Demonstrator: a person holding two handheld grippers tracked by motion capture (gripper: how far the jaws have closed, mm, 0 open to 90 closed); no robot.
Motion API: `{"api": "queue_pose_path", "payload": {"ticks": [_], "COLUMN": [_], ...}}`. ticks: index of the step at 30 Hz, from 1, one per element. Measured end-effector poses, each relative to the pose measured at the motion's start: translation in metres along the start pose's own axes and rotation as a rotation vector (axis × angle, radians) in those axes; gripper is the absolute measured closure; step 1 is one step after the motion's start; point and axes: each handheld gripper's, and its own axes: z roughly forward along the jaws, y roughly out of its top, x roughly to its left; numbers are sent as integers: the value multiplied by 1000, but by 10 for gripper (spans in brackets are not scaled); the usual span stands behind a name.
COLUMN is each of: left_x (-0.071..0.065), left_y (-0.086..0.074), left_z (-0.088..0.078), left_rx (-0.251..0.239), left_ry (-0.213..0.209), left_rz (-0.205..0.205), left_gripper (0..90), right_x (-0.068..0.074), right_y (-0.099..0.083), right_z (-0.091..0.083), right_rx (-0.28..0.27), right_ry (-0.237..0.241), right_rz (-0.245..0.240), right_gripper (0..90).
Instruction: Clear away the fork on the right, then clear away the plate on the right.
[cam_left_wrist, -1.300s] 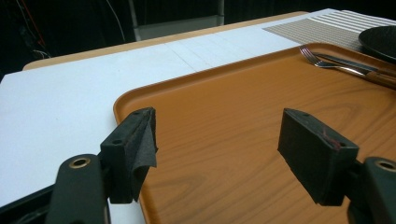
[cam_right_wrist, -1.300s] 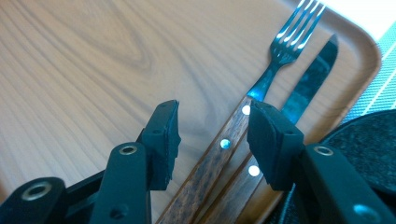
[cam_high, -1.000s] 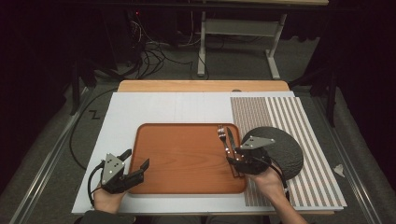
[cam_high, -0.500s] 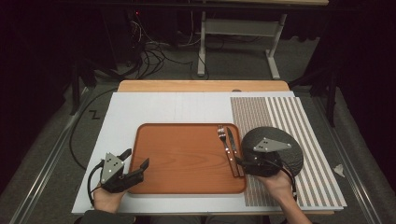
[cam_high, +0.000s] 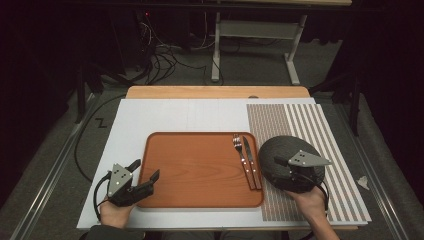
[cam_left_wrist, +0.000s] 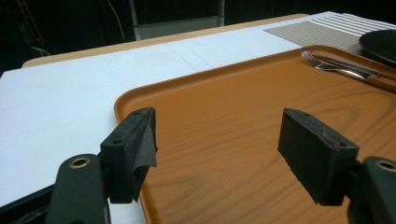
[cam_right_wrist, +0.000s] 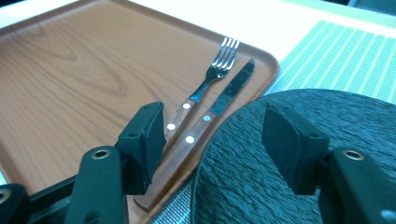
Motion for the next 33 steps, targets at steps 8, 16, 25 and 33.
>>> {"api": "queue_pose_path", "payload": {"ticks": [8, 16, 25, 33], "left_x": [0, 0, -1, 1], "left_y": [0, 0, 0, 0], "left_z": [-1, -1, 0, -1], "left_rx": [-4, -6, -1, -3], "left_ry": [-4, -4, 0, -1], "left_rz": [0, 1, 8, -2], "left_gripper": [281, 281, 282, 282], "right_x": [-8, -17, -23, -22], "right_y": [-14, -24, -34, -41], "right_z": [-13, -24, -36, -40], "right_rx": [-39, -65, -78, -69], "right_ry": [-22, -47, -104, -122], "right_rz": [32, 70, 38, 38], "right_gripper": [379, 376, 396, 390]}}
